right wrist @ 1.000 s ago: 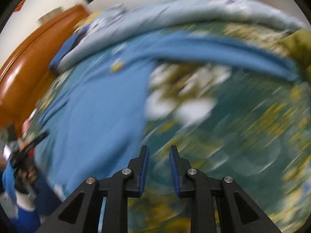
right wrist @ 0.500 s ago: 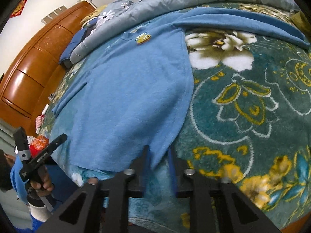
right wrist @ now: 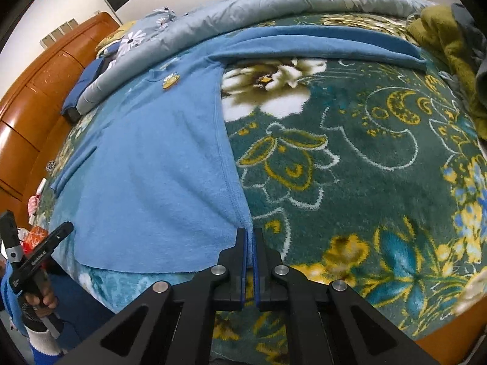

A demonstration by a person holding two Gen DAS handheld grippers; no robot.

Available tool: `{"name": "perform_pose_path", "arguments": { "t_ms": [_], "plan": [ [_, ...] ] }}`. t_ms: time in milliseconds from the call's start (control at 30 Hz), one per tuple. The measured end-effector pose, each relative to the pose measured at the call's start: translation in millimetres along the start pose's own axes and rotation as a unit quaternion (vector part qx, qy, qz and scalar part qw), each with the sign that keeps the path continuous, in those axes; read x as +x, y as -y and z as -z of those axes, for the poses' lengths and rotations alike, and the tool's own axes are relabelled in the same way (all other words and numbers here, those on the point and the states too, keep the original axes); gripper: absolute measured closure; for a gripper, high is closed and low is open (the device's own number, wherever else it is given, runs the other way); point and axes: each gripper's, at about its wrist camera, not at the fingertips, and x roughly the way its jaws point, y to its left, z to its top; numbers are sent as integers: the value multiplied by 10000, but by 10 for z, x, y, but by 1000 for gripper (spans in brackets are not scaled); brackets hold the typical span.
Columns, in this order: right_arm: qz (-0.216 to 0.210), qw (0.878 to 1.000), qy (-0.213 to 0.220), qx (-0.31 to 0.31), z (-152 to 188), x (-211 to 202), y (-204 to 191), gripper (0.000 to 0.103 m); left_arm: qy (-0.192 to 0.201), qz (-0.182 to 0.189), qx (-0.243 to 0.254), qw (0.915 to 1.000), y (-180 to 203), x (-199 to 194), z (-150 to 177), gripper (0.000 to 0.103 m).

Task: Fold clothes

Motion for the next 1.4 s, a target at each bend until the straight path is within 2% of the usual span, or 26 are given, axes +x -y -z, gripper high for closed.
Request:
{"name": "perform_pose_path", "arguments": {
  "t_ms": [400,733,900,1033,1100,1200,1367,1400],
  "plan": [
    [79,9999,-125,-11,-16,59,-43,99,77,-13,167,9998,50,0,-6,51],
    [136,9998,-172,-19,-34,72,-85,99,14,89,112,9999,18,72,14,51],
    [57,9999,-74,-86,-19,20,-104,96,-82,466,-245,9986,-146,122,70,51],
    [-12,10000,-35,-70,1,29,-76,96,-57,641,-327,9974,-176,117,81,50],
    [-48,10000,-32,-33,2,48,-62,95,-89,756,-369,9964,-154,121,68,50],
    [-84,10000,-9,-28,22,22,-47,94,-210,1132,-402,9925,-82,134,61,50],
    [-182,9998,63,-28,21,4,-48,94,-316,1276,-377,9906,48,146,88,51],
    [-206,9997,83,-27,20,-1,-51,94,-347,1372,-451,9889,42,141,97,54]
  ]
}}
